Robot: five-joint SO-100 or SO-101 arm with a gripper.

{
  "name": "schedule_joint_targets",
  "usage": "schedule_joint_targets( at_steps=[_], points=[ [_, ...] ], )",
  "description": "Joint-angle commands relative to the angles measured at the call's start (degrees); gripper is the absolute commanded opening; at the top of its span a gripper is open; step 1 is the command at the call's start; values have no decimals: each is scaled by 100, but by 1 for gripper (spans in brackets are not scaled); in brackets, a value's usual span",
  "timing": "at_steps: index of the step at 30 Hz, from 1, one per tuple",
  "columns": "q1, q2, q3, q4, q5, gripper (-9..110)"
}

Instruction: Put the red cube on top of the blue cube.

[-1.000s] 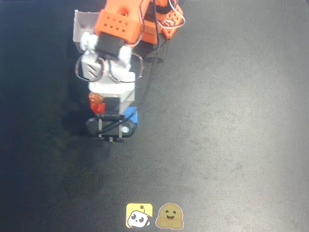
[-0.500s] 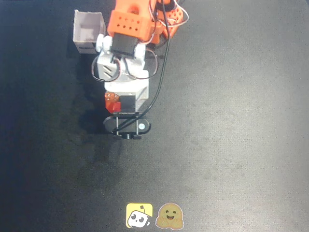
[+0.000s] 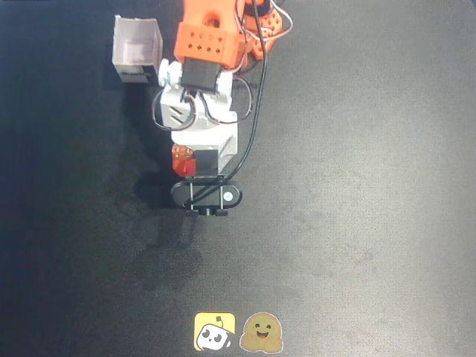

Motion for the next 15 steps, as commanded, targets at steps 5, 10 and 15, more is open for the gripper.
schedule_joint_targets(
  at_steps=[5, 10, 15],
  points=[
    [0, 413, 88, -70, 53, 7],
    [35, 510, 141, -70, 79, 7],
    [70, 501, 141, -88, 105, 7]
  ],
)
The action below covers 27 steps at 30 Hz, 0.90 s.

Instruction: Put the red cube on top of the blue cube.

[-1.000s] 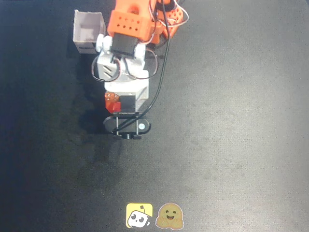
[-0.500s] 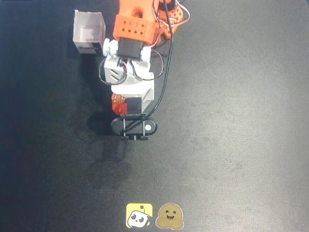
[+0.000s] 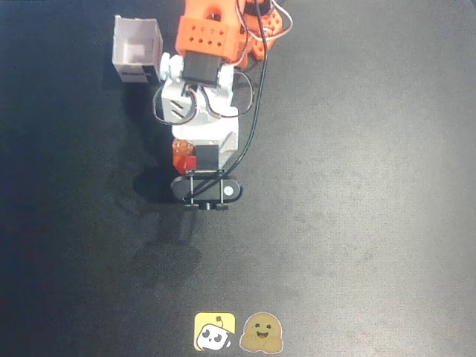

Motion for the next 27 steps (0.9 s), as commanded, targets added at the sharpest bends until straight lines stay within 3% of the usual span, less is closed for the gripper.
schedule_joint_targets(
  at_steps=[1, 19, 27],
  points=[
    [70, 237, -26, -88, 62, 7],
    [141, -158, 79, -255, 264, 9],
    [97, -149, 79, -281, 352, 16]
  ],
)
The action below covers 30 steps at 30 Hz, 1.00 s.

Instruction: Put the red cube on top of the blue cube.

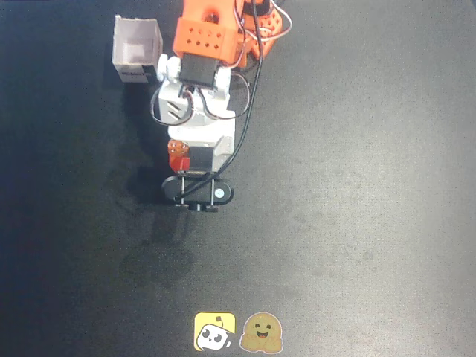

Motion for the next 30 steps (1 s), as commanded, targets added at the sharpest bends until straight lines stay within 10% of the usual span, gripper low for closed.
schedule_joint_targets(
  at_steps=[1, 30],
  points=[
    [-44, 0, -9, -62, 88, 16],
    [-246, 2303, -896, 1371, -237, 11]
  ],
)
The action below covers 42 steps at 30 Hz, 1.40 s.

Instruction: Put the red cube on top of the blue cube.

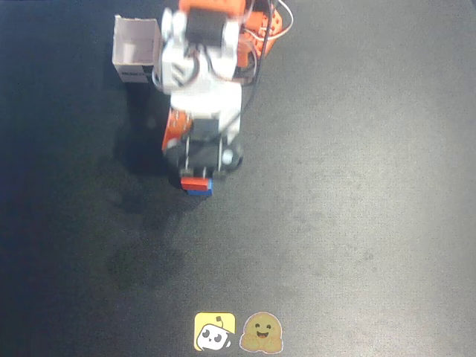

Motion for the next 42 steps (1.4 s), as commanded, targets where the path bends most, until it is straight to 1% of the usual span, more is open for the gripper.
schedule_joint_targets(
  at_steps=[1, 5, 9, 17, 29, 36, 42],
  points=[
    [-70, 712, -290, 360, -185, 8],
    [-105, 1318, -97, 624, -457, 0],
    [-246, 2065, 466, 650, -448, 0],
    [-501, 4263, 2074, 765, -439, 0],
    [-536, 4263, 3234, 88, -264, 0],
    [-536, 4263, 3234, 686, -9, 0],
    [-536, 4263, 3234, 712, -237, 0]
  ],
)
